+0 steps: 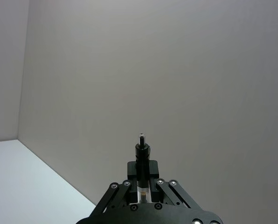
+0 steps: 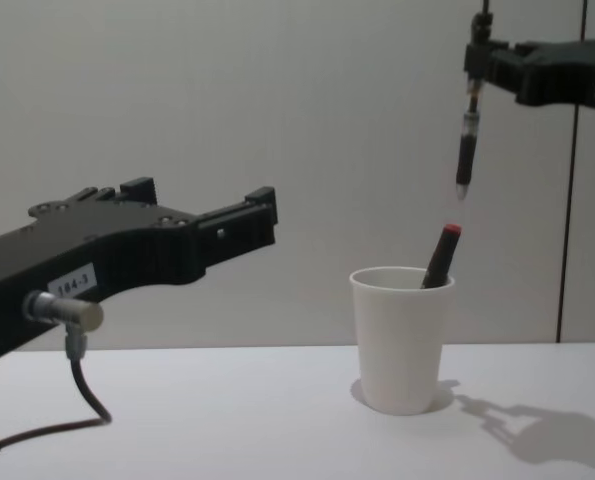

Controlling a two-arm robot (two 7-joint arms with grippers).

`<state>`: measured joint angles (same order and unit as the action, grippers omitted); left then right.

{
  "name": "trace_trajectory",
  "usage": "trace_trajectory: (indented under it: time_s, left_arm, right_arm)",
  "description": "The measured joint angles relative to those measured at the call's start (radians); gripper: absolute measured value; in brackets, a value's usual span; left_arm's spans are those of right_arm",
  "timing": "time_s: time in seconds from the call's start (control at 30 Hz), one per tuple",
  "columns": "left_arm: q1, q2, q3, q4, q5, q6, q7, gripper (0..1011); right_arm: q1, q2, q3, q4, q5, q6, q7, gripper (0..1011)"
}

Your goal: Place the pen into the pen holder.

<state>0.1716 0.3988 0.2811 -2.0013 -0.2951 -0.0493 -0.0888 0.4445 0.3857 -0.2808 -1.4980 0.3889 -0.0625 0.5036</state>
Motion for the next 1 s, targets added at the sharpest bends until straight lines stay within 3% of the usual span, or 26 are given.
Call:
trace_trajectory:
  time_s: [1.0]
  left_arm:
    - [0.000, 0.000, 0.000, 0.000, 0.000, 0.000, 0.000, 1001]
  right_arm:
    - [0.060, -0.073, -0.055, 0.197, -0.008, -0.033, 0.089, 135]
